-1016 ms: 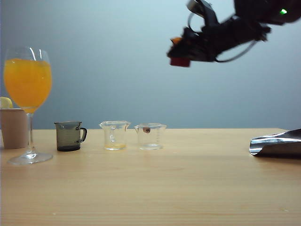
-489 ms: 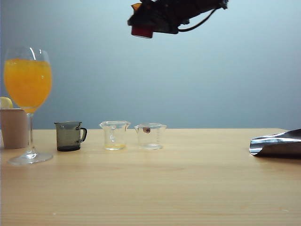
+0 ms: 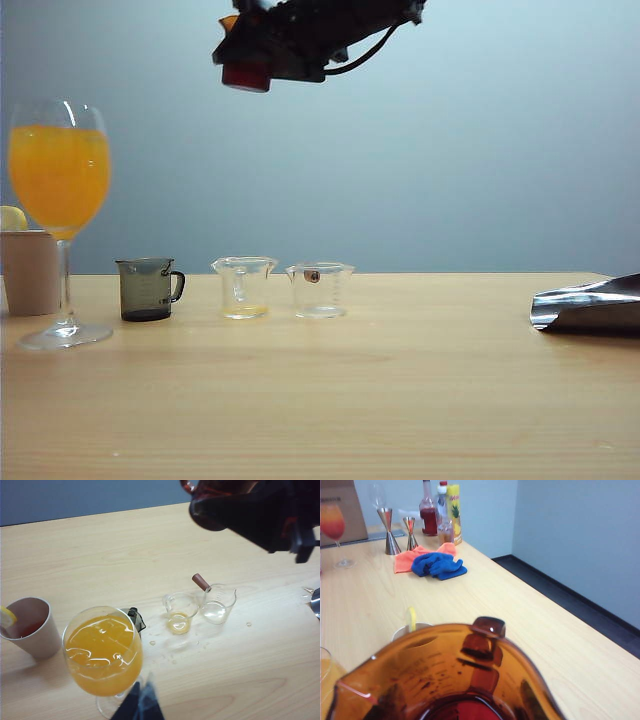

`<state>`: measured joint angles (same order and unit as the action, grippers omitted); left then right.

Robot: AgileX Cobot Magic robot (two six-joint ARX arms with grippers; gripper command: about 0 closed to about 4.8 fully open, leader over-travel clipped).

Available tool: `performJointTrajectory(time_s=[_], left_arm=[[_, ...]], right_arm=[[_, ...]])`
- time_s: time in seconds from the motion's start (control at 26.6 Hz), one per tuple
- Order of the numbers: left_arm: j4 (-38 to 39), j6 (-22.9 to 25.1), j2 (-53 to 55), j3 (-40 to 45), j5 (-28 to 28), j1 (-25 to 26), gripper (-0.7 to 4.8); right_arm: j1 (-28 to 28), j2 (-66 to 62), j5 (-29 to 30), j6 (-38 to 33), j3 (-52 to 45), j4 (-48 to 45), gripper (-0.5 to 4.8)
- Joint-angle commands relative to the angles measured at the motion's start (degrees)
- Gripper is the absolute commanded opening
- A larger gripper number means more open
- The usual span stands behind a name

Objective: Pick up the fourth measuring cup from the left, pour the grenadine inside into the goblet, and finally put the measuring cup back in its original place.

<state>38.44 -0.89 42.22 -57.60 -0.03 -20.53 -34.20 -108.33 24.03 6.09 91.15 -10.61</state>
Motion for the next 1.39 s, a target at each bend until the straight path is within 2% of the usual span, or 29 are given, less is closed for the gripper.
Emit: performJointTrajectory(time_s=[0.04, 0.49, 0.68, 0.83, 1.05, 1.2, 1.39], left_arm=[[-0.26, 0.24, -0.15, -0.31, 0.28, -0.04, -0.05], [0.92, 1.07, -0.2, -0.31, 0.22, 0.04, -0.05], [1.51, 1.53, -0.2, -0.28, 0.07, 0.87, -0.06], [1.79, 1.68, -1.31, -0.26, 0.96, 4.74, -0.06], [2.43, 2.03, -1.64, -0.24, 10.54, 14.47, -0.05], [2.89, 3.08, -1.64, -0.24, 13.22, 17.49, -0.05], [3.06, 3.89, -1.92, -0.24, 13.2, 17.57, -0.05]], right_arm=[[-1.29, -2.03, 0.02, 0.0, 3.39, -1.16, 0.5], [-6.67, -9.97, 0.04, 3.28, 13.57, 2.51, 0.5], [-8.41, -10.49, -0.96, 4.94, 14.51, 2.71, 0.49], [-9.16, -10.8, -1.99, 6.43, 14.53, 2.64, 0.5], [-10.14, -11.3, -3.45, 9.25, 14.62, 1.86, 0.49], [-10.86, -12.9, -3.52, 8.92, 17.49, 2.25, 0.49], [-11.32, -16.26, -3.37, 9.03, 24.0, 6.12, 0.49]])
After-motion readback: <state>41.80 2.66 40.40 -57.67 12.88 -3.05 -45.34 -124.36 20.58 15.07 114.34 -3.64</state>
